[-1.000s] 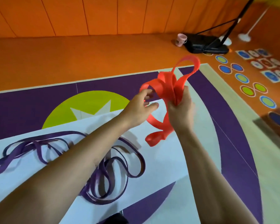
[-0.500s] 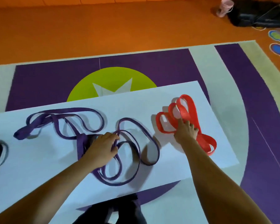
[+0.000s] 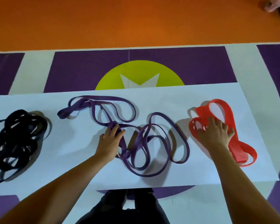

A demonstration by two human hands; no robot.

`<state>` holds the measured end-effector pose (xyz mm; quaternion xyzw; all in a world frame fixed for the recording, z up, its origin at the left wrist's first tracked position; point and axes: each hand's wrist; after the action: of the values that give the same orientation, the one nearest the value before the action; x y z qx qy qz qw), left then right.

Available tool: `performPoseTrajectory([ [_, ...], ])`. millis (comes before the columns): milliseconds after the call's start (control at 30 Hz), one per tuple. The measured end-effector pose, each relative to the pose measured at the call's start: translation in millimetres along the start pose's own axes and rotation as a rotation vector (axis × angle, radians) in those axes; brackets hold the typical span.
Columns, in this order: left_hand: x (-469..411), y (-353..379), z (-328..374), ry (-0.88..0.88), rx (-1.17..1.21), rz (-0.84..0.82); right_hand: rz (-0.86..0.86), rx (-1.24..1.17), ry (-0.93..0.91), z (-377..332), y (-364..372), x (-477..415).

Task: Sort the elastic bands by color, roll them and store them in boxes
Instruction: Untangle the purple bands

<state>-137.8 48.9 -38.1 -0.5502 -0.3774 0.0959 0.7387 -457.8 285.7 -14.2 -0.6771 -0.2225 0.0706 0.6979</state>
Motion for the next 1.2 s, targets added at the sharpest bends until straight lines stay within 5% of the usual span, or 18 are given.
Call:
performPoseTrajectory([
  [167,-23.3,-6.2,-21.1,0.075,-0.174,0.062,0.081,-0.057,-0.191,-43.0,10.6,37.5],
  [333,-53.6,-11.0,-33.3,0.121,-0.242,-0.073,-0.159,-0.16,-0.328,-94.6,34.8,75.4],
  [600,-38.5,7.9,-52.9,0.046,-0.107,-0.103,-0.526,-0.231,-0.195,-142.7,55.6,98.6],
  [1200,72.3,44.6,-112.0,-0.536,0.514,0.204,-0.265,0.061,-0.07,-141.9,73.5,91.3],
])
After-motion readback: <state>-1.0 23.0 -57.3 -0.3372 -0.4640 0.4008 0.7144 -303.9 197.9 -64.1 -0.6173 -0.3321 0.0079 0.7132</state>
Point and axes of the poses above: each hand's wrist, its own x-axis away from the middle knuckle, its own y-axis out of the palm, z = x × y, and after that the axes turned 5 degrees about x, right-handed
